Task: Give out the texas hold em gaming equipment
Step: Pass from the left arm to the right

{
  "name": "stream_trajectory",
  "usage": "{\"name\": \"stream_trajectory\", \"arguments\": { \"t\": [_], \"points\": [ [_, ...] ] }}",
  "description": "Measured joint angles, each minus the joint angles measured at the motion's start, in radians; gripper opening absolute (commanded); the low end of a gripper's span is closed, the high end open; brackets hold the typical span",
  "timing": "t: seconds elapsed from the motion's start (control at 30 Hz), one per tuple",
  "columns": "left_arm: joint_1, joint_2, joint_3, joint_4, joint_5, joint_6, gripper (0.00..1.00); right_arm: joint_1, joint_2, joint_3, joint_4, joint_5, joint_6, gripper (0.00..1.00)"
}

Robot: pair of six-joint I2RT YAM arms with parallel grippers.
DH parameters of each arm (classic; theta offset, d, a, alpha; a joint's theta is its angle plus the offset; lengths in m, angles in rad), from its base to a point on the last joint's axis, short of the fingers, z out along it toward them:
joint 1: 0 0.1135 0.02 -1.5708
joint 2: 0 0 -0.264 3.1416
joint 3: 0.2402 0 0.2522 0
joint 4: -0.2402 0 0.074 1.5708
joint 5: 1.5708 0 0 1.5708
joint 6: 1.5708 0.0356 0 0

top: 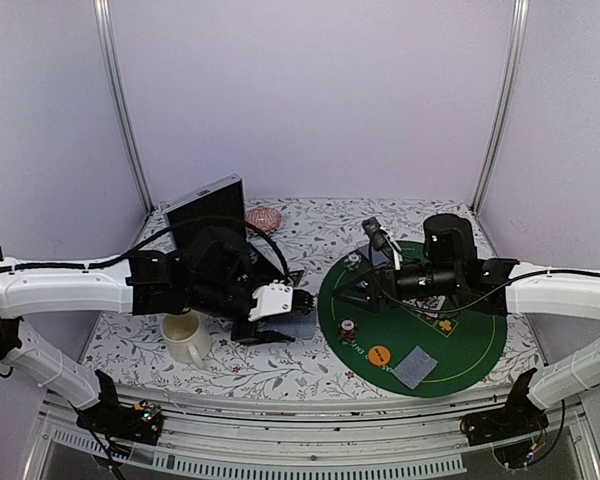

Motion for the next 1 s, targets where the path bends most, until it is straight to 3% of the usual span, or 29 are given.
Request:
{"name": "stream_trajectory", "arguments": {
  "t": [0.17, 0.4, 0.63, 0.87, 0.9, 1.0],
  "points": [
    [0.000, 0.028, 0.030, 0.002, -0.031, -0.019, 0.61, 0.085, 0.092, 0.003, 0.183, -0.042, 0.138, 0.93],
    [0.000, 0.033, 0.042, 0.016, -0.067, -0.022, 0.61, 0.088, 0.212, 0.021, 0.236, -0.063, 0.220, 0.85],
    [-0.002, 0.060, 0.066, 0.041, -0.074, -0.013, 0.61, 0.092, 0.327, 0.093, 0.301, -0.140, 0.256, 0.48],
    [0.005, 0.087, 0.089, 0.056, -0.092, -0.001, 0.62, 0.093, 0.399, 0.126, 0.320, -0.196, 0.293, 0.03],
    [0.005, 0.088, 0.092, 0.057, -0.095, 0.006, 0.65, 0.092, 0.399, 0.126, 0.320, -0.200, 0.302, 0.02],
    [0.008, 0.101, 0.102, 0.055, -0.092, 0.013, 0.87, 0.074, 0.398, 0.125, 0.327, -0.208, 0.310, 0.02]
  ]
}}
